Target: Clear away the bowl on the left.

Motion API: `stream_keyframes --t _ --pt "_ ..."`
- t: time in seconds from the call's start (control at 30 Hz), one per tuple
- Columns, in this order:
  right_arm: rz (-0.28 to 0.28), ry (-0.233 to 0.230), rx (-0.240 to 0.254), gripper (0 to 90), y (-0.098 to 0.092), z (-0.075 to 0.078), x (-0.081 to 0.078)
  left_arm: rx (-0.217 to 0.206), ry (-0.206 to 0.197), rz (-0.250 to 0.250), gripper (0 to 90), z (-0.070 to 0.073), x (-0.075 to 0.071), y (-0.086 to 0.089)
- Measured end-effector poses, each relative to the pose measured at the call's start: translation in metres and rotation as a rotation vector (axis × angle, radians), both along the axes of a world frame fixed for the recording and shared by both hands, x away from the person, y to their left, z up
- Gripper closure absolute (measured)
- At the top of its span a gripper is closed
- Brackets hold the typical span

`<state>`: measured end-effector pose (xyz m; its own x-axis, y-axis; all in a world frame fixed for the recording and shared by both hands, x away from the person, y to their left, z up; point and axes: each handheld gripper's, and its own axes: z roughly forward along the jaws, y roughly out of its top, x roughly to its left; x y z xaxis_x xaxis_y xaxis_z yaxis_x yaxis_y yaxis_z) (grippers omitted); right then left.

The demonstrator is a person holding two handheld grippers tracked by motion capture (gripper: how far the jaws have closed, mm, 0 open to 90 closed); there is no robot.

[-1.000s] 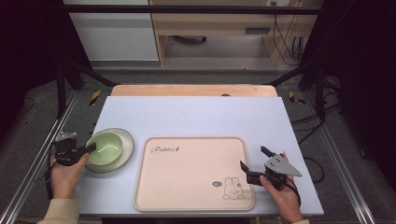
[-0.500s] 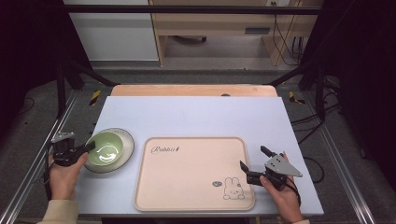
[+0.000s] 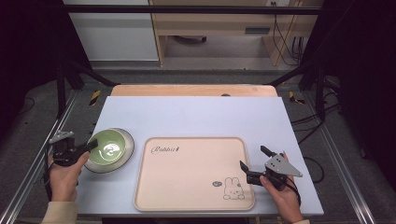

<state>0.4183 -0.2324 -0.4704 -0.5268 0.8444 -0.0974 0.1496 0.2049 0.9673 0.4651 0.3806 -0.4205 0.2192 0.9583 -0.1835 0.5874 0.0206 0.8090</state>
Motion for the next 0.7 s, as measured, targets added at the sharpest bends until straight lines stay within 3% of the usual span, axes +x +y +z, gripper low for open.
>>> stream_keyframes --t 0.7 --pt "0.007 0.0 -0.013 6.5 0.001 -0.001 0.001 -0.016 -0.024 -0.071 81.9 0.009 -0.001 -0.029"
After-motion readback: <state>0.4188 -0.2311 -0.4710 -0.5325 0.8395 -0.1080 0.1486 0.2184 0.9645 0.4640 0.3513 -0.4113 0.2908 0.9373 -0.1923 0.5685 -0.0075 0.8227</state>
